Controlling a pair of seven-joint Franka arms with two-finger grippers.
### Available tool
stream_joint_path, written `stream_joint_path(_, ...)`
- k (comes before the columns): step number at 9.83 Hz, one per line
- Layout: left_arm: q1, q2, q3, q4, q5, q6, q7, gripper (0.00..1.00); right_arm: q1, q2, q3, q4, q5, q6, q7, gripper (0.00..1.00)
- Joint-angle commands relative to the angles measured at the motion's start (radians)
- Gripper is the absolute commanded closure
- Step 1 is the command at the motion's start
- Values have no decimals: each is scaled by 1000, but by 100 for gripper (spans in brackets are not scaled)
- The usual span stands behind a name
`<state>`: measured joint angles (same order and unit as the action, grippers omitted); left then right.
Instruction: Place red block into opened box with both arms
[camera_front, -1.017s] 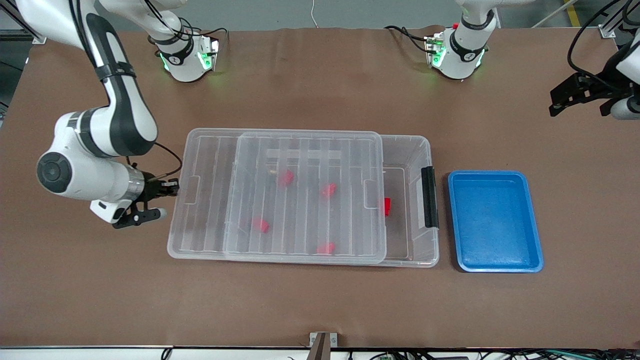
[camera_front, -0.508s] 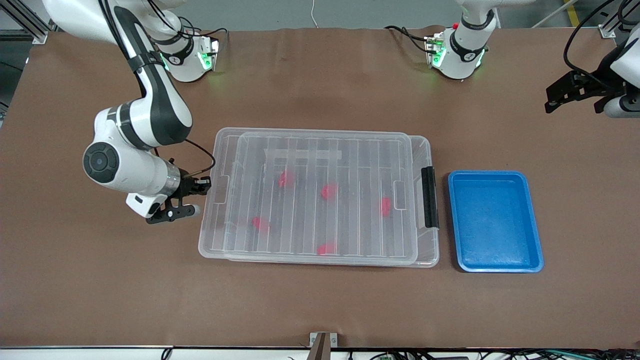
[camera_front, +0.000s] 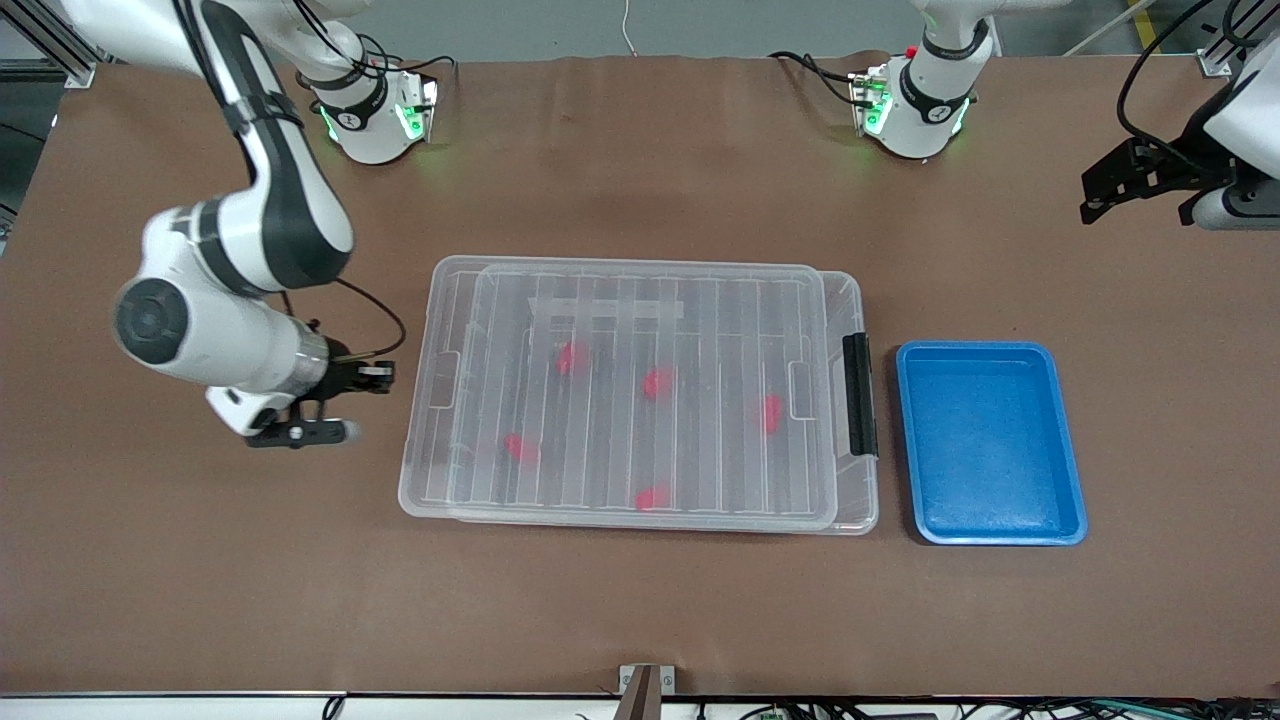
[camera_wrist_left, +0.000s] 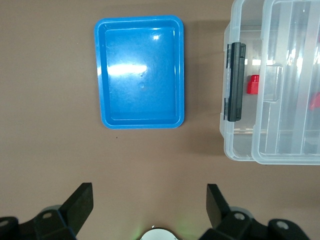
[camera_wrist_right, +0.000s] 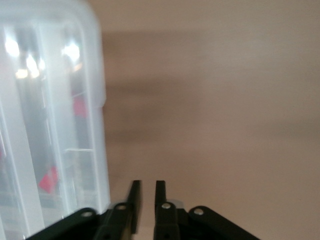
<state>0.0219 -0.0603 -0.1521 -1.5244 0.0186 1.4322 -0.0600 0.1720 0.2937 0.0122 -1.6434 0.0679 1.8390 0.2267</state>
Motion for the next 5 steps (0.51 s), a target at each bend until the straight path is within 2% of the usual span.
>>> stream_joint_path(1, 4, -32, -3, -76, 1, 28, 9, 0, -43, -149, 9, 19, -135, -136, 132, 0)
stream_joint_path(3, 3, -32, -4, -73, 3, 25, 8, 0, -145, -241, 5, 31, -129, -222, 117, 0)
stream_joint_path(5, 4, -32, -4, -71, 3, 21, 8, 0, -222, -281, 3, 123, -119, -361, 52, 0)
